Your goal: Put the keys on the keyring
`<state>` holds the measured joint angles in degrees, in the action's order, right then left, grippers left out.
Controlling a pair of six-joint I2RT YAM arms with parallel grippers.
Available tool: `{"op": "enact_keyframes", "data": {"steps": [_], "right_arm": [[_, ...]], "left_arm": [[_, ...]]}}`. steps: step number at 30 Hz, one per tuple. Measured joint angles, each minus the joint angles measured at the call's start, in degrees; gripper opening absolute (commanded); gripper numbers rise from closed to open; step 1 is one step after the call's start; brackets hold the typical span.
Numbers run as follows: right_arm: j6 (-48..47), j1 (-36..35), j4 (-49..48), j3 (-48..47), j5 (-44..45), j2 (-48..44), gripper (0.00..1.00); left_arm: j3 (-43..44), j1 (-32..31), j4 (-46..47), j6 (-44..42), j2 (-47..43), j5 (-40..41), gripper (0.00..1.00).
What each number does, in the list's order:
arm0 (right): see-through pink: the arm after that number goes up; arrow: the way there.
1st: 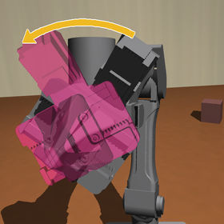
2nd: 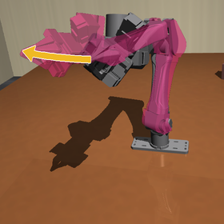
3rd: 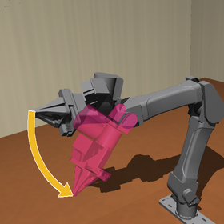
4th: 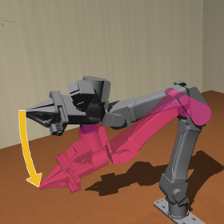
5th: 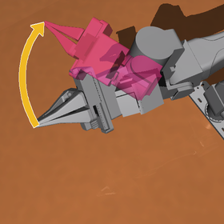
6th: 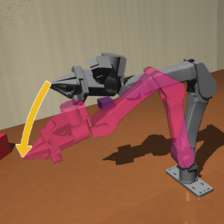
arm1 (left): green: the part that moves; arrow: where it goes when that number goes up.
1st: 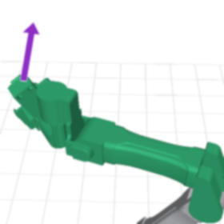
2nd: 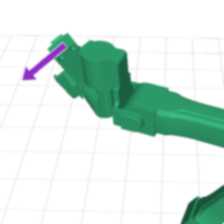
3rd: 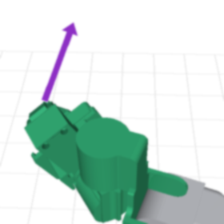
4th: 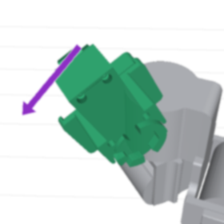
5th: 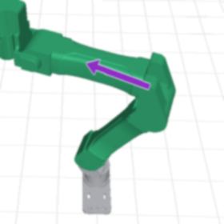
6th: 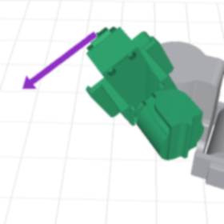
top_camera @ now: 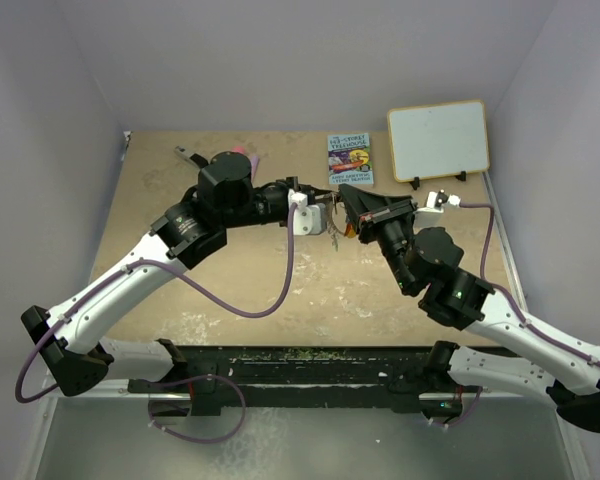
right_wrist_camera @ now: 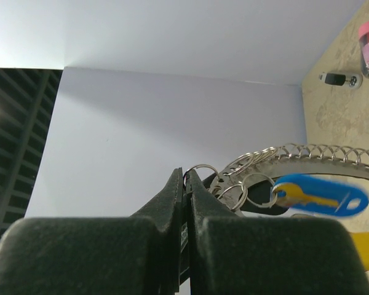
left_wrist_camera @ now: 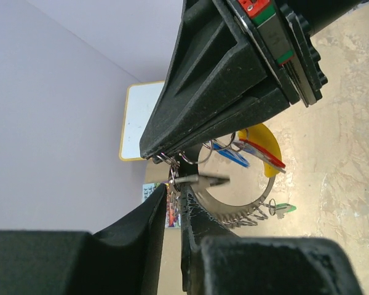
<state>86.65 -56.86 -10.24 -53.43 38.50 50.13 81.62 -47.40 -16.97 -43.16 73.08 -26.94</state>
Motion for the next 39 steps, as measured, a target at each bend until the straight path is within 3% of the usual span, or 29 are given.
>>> {"op": "enact_keyframes", "data": {"steps": [8,18,31,39], "right_arm": [[0.17,0.00,0.11,0.00,-0.02,0.13,0.00],[0.22,0.00,0.09,0.00,-0.02,0.11,0.00],[6.64,0.00,-0.20,0.00,0.72,0.15,0.00],[9.27,0.00,-1.53,0.00,1.53,1.16,0.00]], "left_arm": [[0.00,0.00,0.13,0.07,-0.17,-1.33,0.20],[0.00,0.00,0.20,-0.09,-0.20,-0.63,0.04],[-0.46,-1.86,3.10,-5.62,-0.07,3.78,0.03],[-7.10,-4.52,9.46,-13.11,-2.29,8.70,0.03]]}}
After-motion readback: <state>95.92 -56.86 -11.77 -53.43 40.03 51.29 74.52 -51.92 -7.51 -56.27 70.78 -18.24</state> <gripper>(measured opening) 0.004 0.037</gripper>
